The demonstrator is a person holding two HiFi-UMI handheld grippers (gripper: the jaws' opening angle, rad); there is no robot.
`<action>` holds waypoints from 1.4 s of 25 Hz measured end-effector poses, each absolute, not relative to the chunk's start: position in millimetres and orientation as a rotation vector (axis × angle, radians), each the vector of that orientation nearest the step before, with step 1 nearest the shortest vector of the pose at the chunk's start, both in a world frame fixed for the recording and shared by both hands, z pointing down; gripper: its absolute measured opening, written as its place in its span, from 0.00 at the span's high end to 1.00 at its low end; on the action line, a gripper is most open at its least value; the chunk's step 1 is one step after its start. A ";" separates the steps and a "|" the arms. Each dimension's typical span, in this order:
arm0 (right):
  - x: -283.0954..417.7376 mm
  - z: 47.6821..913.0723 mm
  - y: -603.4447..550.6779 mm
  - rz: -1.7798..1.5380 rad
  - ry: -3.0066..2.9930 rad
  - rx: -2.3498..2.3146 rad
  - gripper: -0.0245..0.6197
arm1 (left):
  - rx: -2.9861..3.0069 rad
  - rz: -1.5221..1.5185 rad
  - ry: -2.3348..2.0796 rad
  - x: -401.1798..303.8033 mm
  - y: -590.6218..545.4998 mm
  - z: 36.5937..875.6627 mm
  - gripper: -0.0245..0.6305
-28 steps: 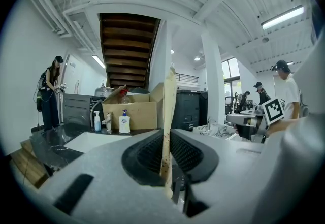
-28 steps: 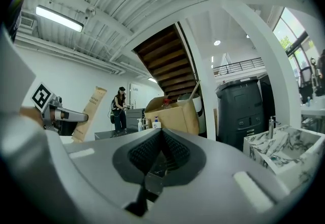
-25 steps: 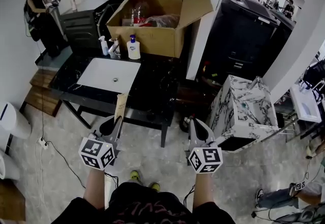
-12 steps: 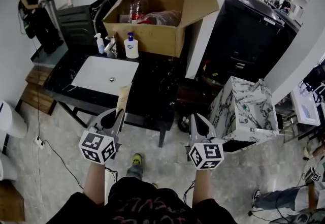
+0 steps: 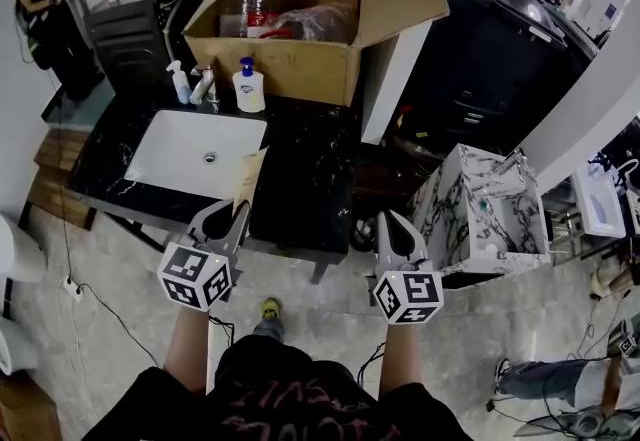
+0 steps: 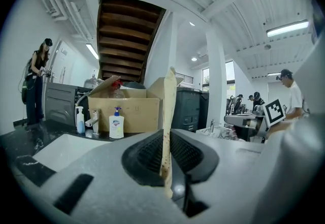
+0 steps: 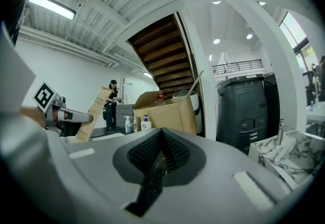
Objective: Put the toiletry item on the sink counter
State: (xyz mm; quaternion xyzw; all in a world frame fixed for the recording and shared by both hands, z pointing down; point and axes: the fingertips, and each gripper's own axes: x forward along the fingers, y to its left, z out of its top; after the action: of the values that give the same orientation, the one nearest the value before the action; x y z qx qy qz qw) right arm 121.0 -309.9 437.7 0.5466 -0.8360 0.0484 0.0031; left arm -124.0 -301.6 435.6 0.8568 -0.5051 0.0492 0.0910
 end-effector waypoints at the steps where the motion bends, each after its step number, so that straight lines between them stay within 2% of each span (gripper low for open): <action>1: 118.3 437.4 -317.1 0.152 -2.614 1.722 0.94 | 2.543 0.145 -1.493 -126.9 -310.9 436.6 0.92; 15: 84.4 433.1 -395.8 0.166 -2.487 1.878 0.94 | 2.563 0.153 -1.310 -153.5 -413.3 454.0 0.92; 35: 101.1 423.0 -436.1 0.138 -2.474 1.929 0.94 | 2.548 0.206 -1.226 -134.2 -463.9 472.3 0.92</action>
State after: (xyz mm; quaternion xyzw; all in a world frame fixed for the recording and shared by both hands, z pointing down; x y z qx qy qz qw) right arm 101.1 -436.1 423.0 0.6142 -0.7879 0.0438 0.0009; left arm -134.2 -463.9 472.3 0.8882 -0.4274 0.0717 0.1527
